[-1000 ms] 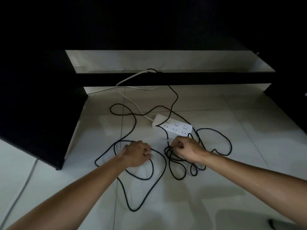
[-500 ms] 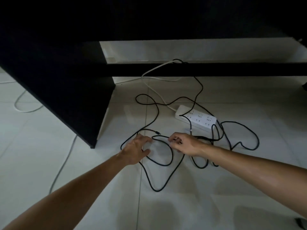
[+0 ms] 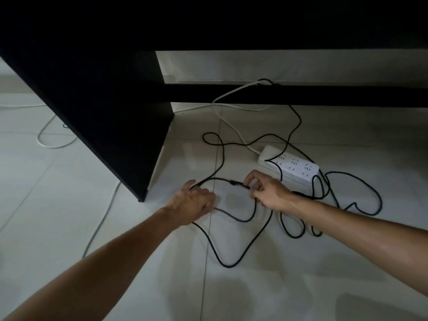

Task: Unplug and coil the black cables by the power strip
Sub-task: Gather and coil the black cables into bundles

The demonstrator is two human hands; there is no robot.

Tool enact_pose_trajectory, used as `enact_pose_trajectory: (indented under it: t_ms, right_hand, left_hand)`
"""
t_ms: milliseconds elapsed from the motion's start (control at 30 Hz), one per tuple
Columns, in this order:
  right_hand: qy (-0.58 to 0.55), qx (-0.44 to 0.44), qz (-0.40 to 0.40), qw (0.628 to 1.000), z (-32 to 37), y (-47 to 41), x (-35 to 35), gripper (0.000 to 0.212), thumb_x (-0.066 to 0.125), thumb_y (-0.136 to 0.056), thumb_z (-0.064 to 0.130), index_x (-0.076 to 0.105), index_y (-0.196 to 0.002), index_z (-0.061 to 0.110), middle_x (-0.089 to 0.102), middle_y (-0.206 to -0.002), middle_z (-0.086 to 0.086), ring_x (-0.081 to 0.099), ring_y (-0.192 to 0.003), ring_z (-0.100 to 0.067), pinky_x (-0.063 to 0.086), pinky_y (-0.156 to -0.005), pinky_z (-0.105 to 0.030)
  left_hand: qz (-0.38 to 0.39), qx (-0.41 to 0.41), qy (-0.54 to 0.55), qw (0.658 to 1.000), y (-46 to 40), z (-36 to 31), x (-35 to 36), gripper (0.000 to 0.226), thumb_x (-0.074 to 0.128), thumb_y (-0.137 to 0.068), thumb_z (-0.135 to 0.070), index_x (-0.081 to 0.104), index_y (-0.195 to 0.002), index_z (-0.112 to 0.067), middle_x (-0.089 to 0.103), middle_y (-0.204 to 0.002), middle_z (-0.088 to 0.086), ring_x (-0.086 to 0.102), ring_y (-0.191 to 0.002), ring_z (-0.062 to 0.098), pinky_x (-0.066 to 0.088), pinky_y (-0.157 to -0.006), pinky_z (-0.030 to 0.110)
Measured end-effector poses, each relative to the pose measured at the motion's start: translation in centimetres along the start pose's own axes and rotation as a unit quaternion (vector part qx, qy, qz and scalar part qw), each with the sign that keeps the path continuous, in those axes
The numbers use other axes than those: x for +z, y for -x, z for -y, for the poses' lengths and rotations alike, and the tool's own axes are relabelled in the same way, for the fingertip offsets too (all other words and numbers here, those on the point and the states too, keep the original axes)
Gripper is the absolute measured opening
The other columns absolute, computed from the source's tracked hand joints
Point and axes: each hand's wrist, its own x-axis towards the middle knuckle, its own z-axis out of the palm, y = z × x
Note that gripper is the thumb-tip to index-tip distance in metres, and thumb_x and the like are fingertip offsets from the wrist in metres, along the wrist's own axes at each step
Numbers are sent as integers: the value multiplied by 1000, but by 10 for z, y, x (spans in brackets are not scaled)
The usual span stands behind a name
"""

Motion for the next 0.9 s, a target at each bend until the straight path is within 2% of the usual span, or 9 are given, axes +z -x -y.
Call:
enact_pose_trajectory:
  t_ms: [100,300,367,467,533,633,700,833,900]
  right_hand:
    - [9,11,-47,999,1,-2,-22,30,48,-98,6,67,-87,27,69,-96,-13,59,-73,-19,45,-62,-33]
    - [-54,-24,-28,998,33,19,-55,67,21,-103,58,79,-87,28,70,-119,11,59,-114,-9,45,-96,-36]
    - [-71,-61,-45,995,45,21,-58,64,26,-100,63,77,-86,26,72,-114,10,60,-111,-8,42,-98,-33]
    - [-144,-131,-134,972,67,22,-65,39,44,-105,33,66,-78,15,70,-77,-1,66,-72,-15,49,-80,-36]
    - [-224,-126,-205,944,77,19,-79,35,42,-105,19,57,-74,14,52,-56,4,51,-46,-11,45,-57,-28]
    - [-222,-96,-323,915,77,14,-112,34,43,-104,23,59,-75,23,49,-64,8,44,-54,-7,38,-53,-25]
    - [-225,-82,-378,894,74,17,-138,29,44,-104,27,61,-79,26,53,-71,7,47,-62,-10,38,-59,-28]
    - [-176,-64,-368,911,59,22,-164,10,53,-101,24,63,-100,20,57,-78,2,50,-65,-12,39,-57,-26]
    - [-128,-42,-325,936,49,18,-156,9,56,-100,26,62,-100,20,58,-80,-1,52,-65,-16,41,-58,-27]
  left_hand:
    - [-67,-99,259,959,-11,-2,-26,11,47,-99,-34,48,-95,-24,65,-76,-6,64,-69,13,51,-70,29]
    - [-170,-231,555,781,-49,-29,-101,18,39,-104,-28,48,-96,-15,45,-72,3,53,-51,15,48,-49,17]
    - [-189,-248,618,722,-62,-36,-112,17,42,-103,-28,50,-93,-16,42,-71,1,48,-46,12,49,-46,24]
    - [-189,-254,697,643,-78,-43,-131,18,45,-102,-27,58,-93,-19,37,-65,-3,36,-46,9,37,-42,22]
    - [-157,-232,675,683,-83,-41,-137,20,49,-100,-30,65,-96,-18,37,-61,-6,34,-47,9,36,-47,24]
    - [-106,-242,599,756,-78,-29,-133,22,59,-94,-38,70,-88,-19,60,-70,-5,48,-53,11,47,-72,30]
    - [-122,-267,613,734,-73,-20,-132,20,63,-91,-38,69,-86,-19,63,-84,-1,55,-60,14,50,-81,33]
    - [-162,-234,730,621,-71,-16,-138,15,56,-97,-21,64,-85,-14,49,-68,1,57,-56,15,50,-63,25]
    - [-160,-207,717,646,-74,-21,-141,17,50,-100,-18,66,-94,-15,51,-70,0,60,-68,16,48,-66,22]
